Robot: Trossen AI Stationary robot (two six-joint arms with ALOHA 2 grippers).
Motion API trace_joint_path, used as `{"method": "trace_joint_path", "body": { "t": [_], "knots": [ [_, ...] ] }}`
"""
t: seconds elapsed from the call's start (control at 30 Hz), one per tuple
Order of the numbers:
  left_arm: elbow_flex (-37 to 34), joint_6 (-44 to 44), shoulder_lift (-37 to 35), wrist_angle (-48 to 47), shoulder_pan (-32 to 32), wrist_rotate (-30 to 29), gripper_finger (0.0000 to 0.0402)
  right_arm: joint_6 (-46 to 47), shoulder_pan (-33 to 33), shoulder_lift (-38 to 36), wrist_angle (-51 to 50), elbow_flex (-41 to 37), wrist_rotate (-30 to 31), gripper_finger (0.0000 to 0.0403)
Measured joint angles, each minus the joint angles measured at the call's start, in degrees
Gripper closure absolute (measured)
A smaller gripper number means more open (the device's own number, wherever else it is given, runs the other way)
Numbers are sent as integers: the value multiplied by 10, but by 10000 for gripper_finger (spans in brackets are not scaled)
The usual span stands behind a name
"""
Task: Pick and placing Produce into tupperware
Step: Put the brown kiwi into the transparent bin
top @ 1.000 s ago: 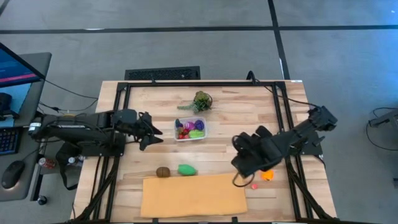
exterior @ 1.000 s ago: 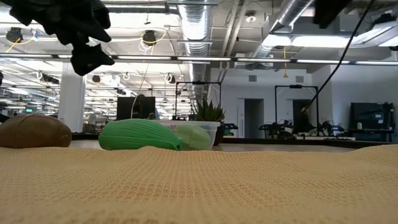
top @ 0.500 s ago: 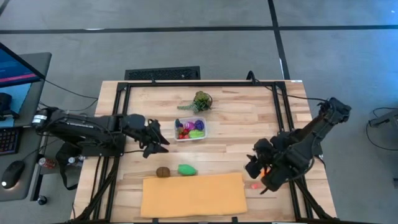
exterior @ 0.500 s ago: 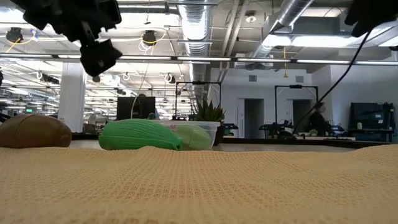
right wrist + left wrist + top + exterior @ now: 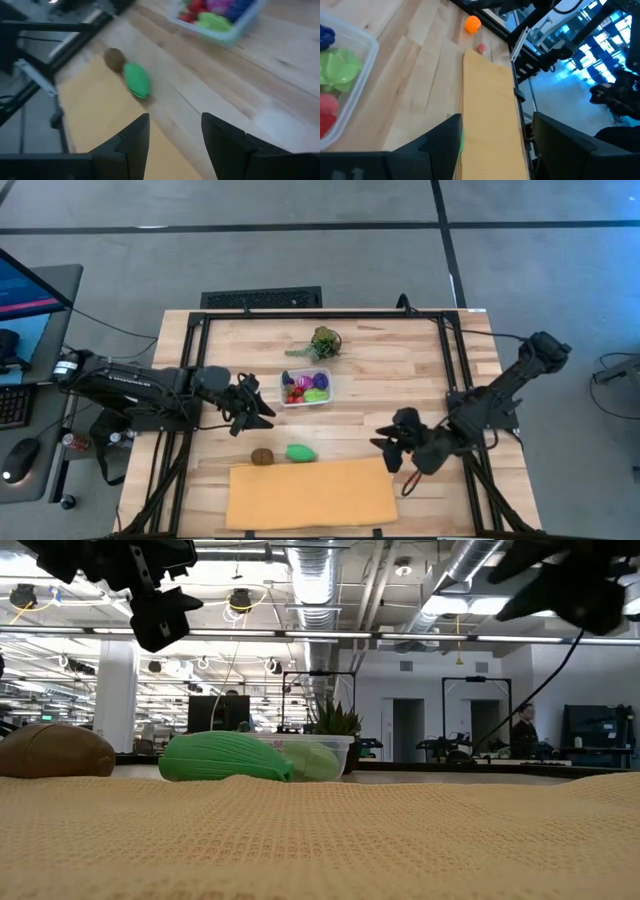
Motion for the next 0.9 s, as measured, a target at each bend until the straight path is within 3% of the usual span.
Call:
{"method": "trace_joint_path", "body": {
  "t": [0.2,0.33,0.53,0.9],
  "knots": [
    [5,-12,0,-3,-11,-15,170,-187,-69,0,125,-13,-57,232],
    [14,-1,0,-4,-27,-41,170,-281,-121,-2,182,-13,-133,232],
    [14,8,2,-62,-78,-95,170,-317,-176,-5,185,-13,-223,232],
    [25,-33,101,-108,-205,-163,170,-380,-236,-24,184,-13,-275,232]
  ]
}}
